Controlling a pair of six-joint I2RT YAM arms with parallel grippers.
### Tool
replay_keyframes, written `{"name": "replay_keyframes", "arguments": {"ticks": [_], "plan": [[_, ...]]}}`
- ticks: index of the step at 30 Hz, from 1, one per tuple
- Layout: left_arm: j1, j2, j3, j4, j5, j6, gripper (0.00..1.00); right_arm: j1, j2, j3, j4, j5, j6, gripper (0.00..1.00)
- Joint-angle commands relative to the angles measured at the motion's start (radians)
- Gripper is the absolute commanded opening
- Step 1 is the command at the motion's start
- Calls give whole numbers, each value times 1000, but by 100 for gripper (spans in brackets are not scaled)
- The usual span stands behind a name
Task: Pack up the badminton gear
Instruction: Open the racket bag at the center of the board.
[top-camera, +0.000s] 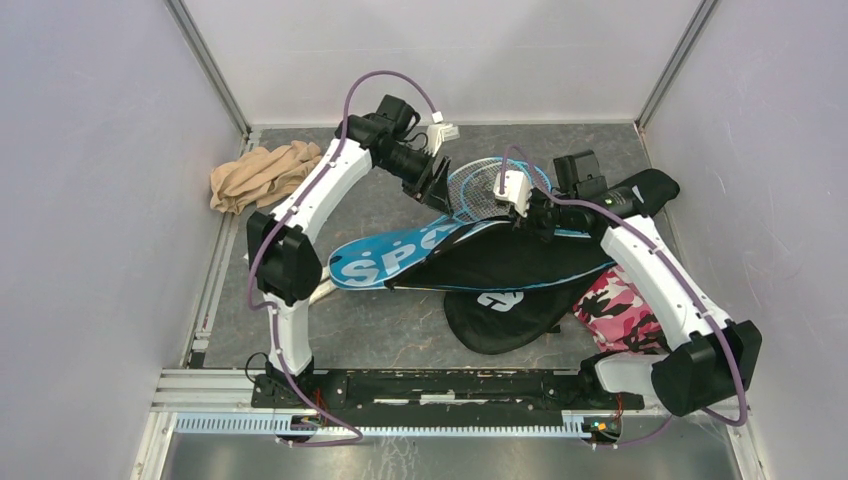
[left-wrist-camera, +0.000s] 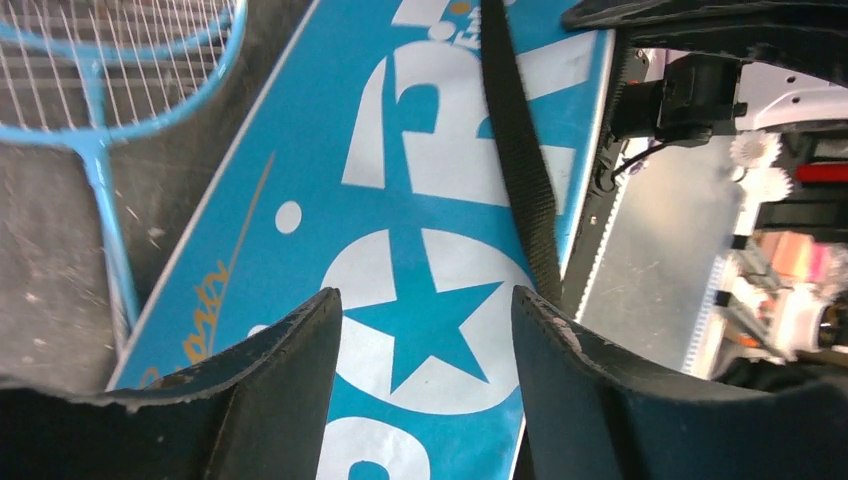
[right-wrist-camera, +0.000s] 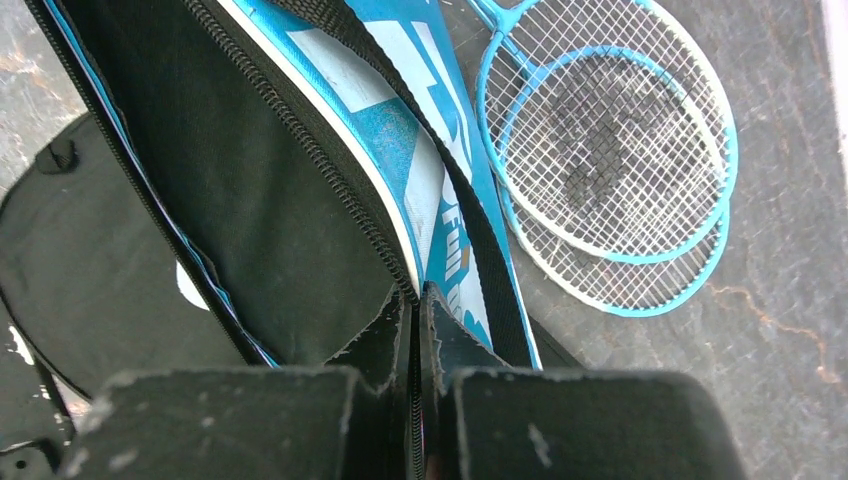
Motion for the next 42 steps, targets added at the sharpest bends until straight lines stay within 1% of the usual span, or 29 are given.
{"name": "replay_keyframes", "arguments": {"ticks": [1,5,7,10,14,17,22,25,30,31,36,40,42], "plan": [[-26,-110,59,55,27,116,70,-3,22,89,-5,-11,127,0],[-85,-227,-63,175,14,210,73,-5,52,121,-24,-2,189,0],[-135,-284,-154,237,-50,273,73,-6,69,136,-39,-6,207,0],[-224,-348,-262,317,-195,375,73,-20,92,166,-71,-50,218,0],[-311,-393,-369,447,-411,438,73,-45,106,199,-112,-107,211,0],[-330,-393,-402,504,-504,458,72,-66,117,218,-148,-155,193,0],[-345,-388,-455,554,-587,504,69,-98,137,236,-215,-229,154,0],[-348,-385,-480,564,-612,529,65,-113,142,243,-240,-257,135,0],[-348,-393,-520,549,-609,577,55,-133,150,253,-269,-297,102,0],[-348,-394,-527,546,-607,586,51,-135,152,255,-276,-305,94,0],[-348,-403,-528,487,-540,620,25,-135,144,237,-292,-341,32,0],[-345,-415,-498,454,-473,628,3,-134,98,162,-203,-332,46,6],[-343,-417,-475,434,-439,632,2,-134,77,126,-143,-336,62,15]]}}
